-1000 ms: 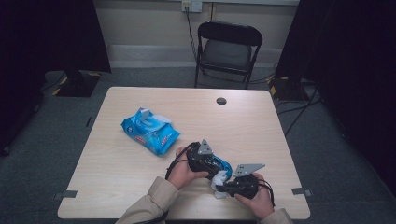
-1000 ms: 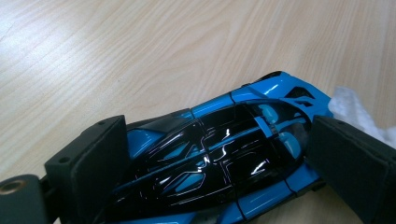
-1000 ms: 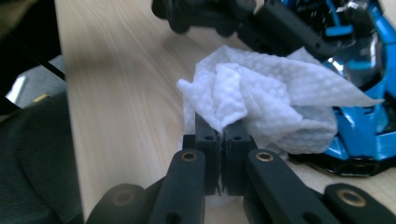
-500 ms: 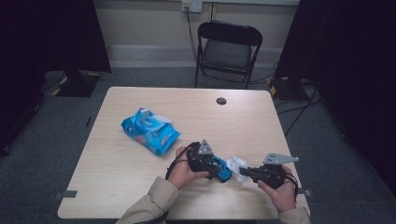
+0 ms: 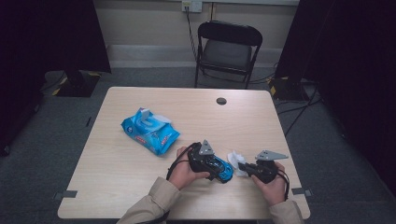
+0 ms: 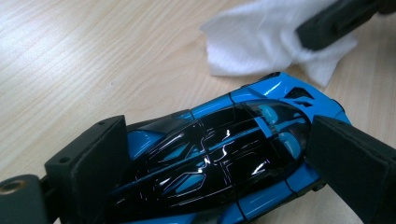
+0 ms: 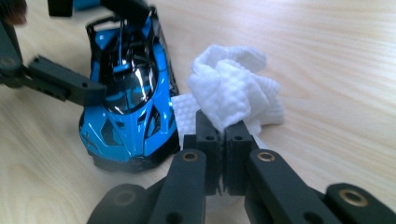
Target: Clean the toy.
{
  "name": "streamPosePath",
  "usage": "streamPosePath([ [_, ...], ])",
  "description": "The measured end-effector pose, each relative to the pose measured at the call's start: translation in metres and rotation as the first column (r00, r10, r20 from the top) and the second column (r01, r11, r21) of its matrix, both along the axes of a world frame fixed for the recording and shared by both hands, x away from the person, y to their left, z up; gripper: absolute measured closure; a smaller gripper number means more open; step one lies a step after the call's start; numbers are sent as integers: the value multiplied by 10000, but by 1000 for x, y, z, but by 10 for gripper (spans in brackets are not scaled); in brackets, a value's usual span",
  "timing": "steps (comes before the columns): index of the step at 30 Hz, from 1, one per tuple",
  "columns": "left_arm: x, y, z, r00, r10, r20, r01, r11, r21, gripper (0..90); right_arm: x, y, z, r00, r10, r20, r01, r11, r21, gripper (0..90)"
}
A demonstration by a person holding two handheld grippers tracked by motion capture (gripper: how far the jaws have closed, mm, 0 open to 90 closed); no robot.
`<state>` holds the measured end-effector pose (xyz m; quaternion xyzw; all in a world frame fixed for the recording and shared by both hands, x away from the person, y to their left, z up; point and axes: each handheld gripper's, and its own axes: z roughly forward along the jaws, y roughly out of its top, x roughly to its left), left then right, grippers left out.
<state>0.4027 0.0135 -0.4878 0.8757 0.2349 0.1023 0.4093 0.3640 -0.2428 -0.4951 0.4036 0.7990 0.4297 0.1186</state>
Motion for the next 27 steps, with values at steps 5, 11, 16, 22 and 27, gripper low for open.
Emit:
streamPosePath([
  [5,0,1,0,10000,-6,14,6,10000,-15,55,1,9,-6,9995,299,-134,-304,9988,-372,875],
  [11,0,0,0,10000,-14,11,14,10000,0,54,0,9,-6,9978,576,-331,-586,9978,-297,876],
  [16,0,0,0,10000,-12,5,12,10000,4,55,-2,8,-6,9964,714,-456,-723,9972,-185,876],
  [22,0,0,0,10000,6,2,-6,10000,5,55,-6,7,-6,9926,1029,-651,-1035,9946,-67,877],
  [27,0,0,0,10000,-30,16,30,10000,75,54,-8,5,-6,9906,1154,-738,-1158,9933,-2,878],
])
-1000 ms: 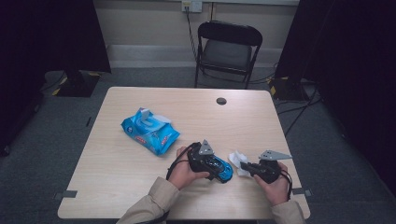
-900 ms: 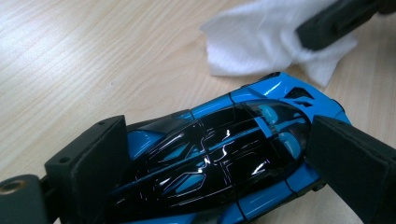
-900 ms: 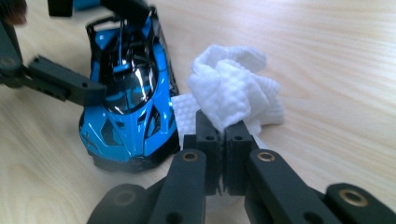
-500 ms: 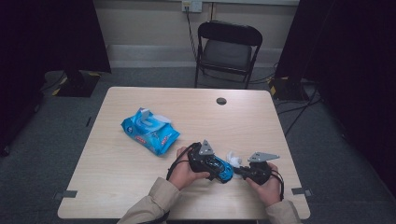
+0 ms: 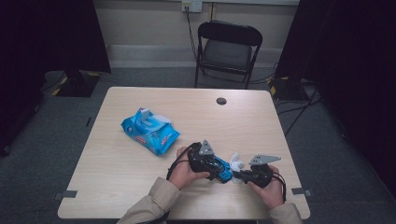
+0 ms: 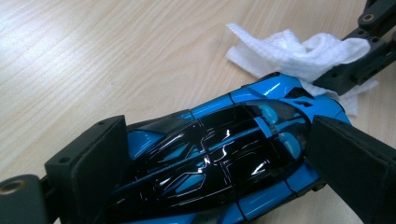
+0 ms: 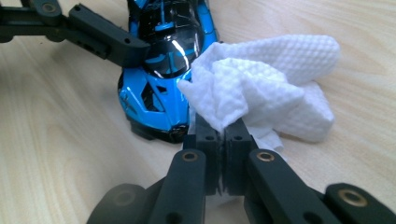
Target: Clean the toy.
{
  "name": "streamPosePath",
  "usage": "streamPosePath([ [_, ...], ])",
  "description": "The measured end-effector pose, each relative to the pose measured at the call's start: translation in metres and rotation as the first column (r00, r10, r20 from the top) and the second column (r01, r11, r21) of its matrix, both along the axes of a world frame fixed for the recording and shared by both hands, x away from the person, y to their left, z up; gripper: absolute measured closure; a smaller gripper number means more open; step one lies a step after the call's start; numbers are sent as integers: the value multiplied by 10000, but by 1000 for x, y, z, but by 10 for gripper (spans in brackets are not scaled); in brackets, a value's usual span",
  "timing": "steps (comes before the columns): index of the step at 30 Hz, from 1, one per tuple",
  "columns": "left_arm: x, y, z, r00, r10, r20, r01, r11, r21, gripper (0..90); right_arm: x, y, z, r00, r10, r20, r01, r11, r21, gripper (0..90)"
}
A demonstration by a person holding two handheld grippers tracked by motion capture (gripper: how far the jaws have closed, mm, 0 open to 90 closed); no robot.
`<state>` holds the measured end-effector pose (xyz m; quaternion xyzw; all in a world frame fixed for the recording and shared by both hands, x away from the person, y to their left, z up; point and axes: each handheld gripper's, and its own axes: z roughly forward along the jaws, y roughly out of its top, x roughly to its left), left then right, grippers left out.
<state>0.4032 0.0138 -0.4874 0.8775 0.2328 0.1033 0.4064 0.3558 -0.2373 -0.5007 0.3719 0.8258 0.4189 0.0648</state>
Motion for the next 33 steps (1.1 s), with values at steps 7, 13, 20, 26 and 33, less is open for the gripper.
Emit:
streamPosePath([
  [7,0,0,0,10000,36,13,-36,10000,-31,55,-8,2,1,9992,398,-40,-398,9992,-74,878],
  [13,0,1,0,10000,16,33,-16,10000,17,55,-11,3,2,9985,527,-109,-528,9986,-68,879],
  [20,-1,1,-1,10000,40,55,-40,10000,-40,55,-15,6,3,9959,888,-171,-891,9959,-147,880],
  [26,-1,1,-1,10000,42,55,-42,10000,-38,56,-19,12,3,9922,1224,-225,-1229,9921,-236,880],
  [33,-1,1,-1,10000,58,56,-57,10000,-52,55,-21,18,1,9881,1496,-354,-1495,9887,50,880],
])
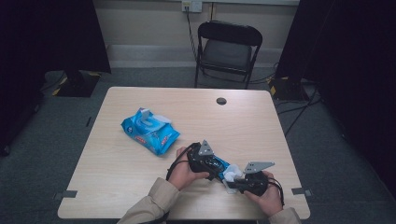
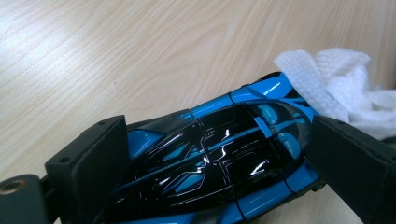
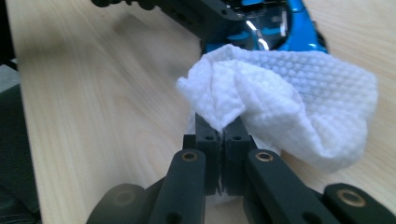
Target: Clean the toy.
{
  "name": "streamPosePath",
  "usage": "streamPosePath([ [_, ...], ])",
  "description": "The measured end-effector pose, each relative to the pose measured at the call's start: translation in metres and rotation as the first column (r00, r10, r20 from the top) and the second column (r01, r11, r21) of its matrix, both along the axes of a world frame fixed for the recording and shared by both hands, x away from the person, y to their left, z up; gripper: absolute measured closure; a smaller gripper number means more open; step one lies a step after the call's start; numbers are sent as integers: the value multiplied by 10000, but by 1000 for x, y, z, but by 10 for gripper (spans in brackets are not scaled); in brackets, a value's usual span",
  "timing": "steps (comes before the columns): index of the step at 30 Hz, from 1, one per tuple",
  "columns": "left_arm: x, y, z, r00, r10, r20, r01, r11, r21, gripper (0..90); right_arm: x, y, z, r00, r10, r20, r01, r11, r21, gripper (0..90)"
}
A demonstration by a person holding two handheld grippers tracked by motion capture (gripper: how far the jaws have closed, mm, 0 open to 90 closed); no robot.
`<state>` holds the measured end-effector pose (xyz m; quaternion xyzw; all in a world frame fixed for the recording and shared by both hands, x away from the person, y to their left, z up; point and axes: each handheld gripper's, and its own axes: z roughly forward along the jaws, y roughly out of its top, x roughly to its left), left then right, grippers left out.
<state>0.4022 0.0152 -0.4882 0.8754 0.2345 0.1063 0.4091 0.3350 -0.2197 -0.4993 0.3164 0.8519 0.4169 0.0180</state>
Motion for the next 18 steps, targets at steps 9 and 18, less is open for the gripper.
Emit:
streamPosePath([
  [9,0,0,0,10000,8,-9,-8,10000,62,55,-2,10,-1,9996,290,43,-291,9995,143,880],
  [18,0,0,0,10000,14,-13,-14,10000,13,55,-1,15,4,9977,670,-42,-666,9956,662,878],
])
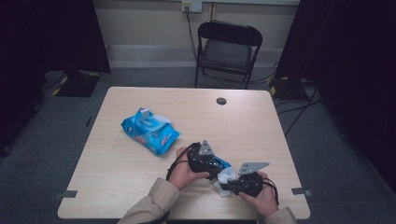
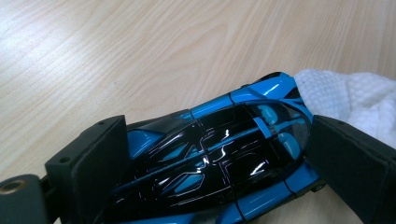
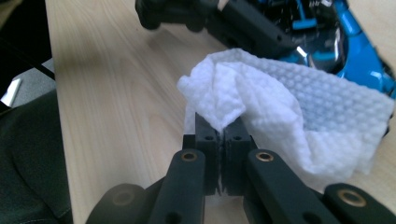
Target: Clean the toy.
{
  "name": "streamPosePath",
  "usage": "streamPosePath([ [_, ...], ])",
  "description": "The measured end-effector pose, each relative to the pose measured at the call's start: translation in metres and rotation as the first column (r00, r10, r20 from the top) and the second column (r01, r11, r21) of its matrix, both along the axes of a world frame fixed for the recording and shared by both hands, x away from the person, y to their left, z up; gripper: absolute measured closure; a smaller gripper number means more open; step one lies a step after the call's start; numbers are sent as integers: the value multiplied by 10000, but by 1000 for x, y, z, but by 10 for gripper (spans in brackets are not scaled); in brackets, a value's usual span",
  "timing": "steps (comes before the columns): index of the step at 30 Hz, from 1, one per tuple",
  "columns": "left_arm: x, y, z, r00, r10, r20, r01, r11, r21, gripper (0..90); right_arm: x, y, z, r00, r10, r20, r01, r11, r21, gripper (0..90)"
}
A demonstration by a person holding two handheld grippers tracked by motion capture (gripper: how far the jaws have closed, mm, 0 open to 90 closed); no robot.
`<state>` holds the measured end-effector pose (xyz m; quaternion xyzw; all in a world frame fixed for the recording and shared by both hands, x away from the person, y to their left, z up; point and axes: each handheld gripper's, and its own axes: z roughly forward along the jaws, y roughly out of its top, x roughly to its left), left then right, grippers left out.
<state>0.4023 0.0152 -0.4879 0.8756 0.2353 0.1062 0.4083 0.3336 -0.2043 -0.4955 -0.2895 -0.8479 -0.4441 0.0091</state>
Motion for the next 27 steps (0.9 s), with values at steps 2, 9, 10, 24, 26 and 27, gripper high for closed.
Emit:
streamPosePath([
  [2,0,0,0,10000,14,14,-14,10000,-26,55,0,-3,4,10000,-78,54,77,9999,150,878],
  [9,-1,-1,-1,10000,38,7,-38,10000,-84,56,5,-31,24,9903,-1296,506,1229,9855,1171,878],
  [10,-1,-1,-1,10000,39,5,-39,10000,-79,55,6,-35,25,9871,-1501,556,1424,9821,1229,878],
  [24,-1,-2,0,10000,-1,-10,1,10000,-79,56,22,-52,8,9526,-2954,729,2920,9549,533,870],
  [26,-1,-2,0,10000,-10,-13,10,10000,-70,56,24,-50,3,9544,-2914,648,2887,9563,470,869],
  [27,-1,-2,0,10000,-25,-12,25,10000,-37,56,25,-49,1,9562,-2848,672,2820,9582,487,869],
])
